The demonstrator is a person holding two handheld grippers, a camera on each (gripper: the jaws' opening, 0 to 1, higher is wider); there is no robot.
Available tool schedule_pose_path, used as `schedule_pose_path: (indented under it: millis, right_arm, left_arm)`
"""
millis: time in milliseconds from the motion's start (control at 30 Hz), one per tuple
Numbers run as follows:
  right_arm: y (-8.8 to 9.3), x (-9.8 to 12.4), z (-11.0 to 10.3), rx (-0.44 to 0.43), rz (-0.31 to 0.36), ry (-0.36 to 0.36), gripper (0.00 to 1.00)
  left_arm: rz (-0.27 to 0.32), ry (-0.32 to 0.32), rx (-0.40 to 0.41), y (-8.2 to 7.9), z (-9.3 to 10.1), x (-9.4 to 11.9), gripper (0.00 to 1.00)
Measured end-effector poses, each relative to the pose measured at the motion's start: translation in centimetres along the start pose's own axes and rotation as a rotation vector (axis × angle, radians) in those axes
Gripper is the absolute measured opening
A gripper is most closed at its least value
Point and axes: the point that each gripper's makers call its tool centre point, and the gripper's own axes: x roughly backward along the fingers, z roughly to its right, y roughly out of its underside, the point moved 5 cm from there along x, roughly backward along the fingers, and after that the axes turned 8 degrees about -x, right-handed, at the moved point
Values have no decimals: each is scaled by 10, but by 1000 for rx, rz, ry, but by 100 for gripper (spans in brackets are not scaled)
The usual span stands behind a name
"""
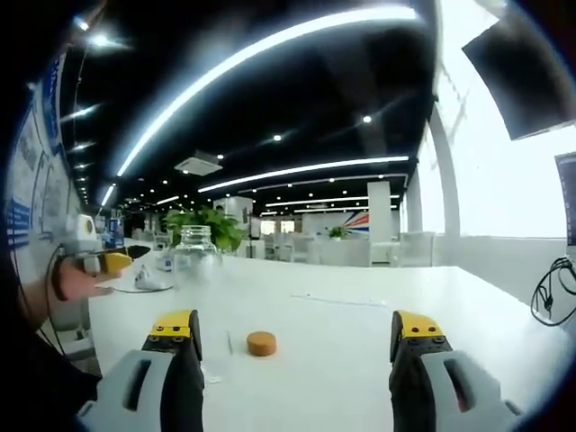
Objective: Open cup lid place lid on tabletop
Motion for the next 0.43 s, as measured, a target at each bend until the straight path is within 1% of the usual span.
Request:
schedule_pose_path:
  millis: [333, 367, 433]
  right_arm:
    - [0, 1, 0, -2, 0, -1, 80]
    - [0, 1, 0, -3, -1, -3, 80]
    - [-1, 1, -2, -14, 0, -10, 80]
  left_arm:
    - [-3, -1, -2, 0, 0, 0, 65]
    - [-4, 0, -5, 0, 1, 0, 65]
    - [-15, 1, -37, 1, 3, -1, 65]
